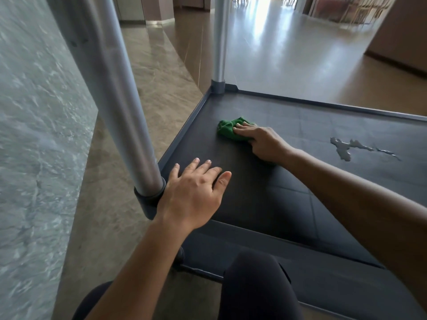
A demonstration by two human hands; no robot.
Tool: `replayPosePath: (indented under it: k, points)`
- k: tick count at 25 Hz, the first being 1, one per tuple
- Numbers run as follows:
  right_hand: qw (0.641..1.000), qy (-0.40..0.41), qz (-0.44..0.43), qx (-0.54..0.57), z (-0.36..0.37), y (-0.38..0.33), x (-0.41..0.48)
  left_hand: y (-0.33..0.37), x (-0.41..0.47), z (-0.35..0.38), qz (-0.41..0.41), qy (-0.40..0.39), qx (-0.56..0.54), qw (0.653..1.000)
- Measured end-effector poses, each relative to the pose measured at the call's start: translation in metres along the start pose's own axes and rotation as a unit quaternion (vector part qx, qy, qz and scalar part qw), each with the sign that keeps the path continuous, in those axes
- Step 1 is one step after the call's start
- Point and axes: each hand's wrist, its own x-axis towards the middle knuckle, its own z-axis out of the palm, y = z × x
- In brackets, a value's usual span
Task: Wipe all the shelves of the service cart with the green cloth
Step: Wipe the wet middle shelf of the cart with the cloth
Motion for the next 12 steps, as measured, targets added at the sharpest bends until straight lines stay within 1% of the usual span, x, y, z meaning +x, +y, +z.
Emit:
replayPosePath:
  k: [3,6,9,12]
  points:
    - [0.999,-0.016,-0.044,0.018,-0.002,-0.025,-0.041,0.000,0.000,0.000,-0.003,0.016,-0.007,1.000]
    - [0.993,-0.055,-0.092,0.042,-0.006,-0.050,-0.085,0.000,0.001,-0.001,-0.006,0.035,-0.012,0.999]
    - [0.983,-0.096,-0.145,0.052,-0.012,-0.065,-0.119,0.001,0.000,-0.002,-0.022,0.050,-0.022,0.998]
    - [0.968,-0.132,-0.198,0.080,-0.014,-0.069,-0.142,0.002,-0.001,-0.003,-0.028,0.049,-0.019,0.998]
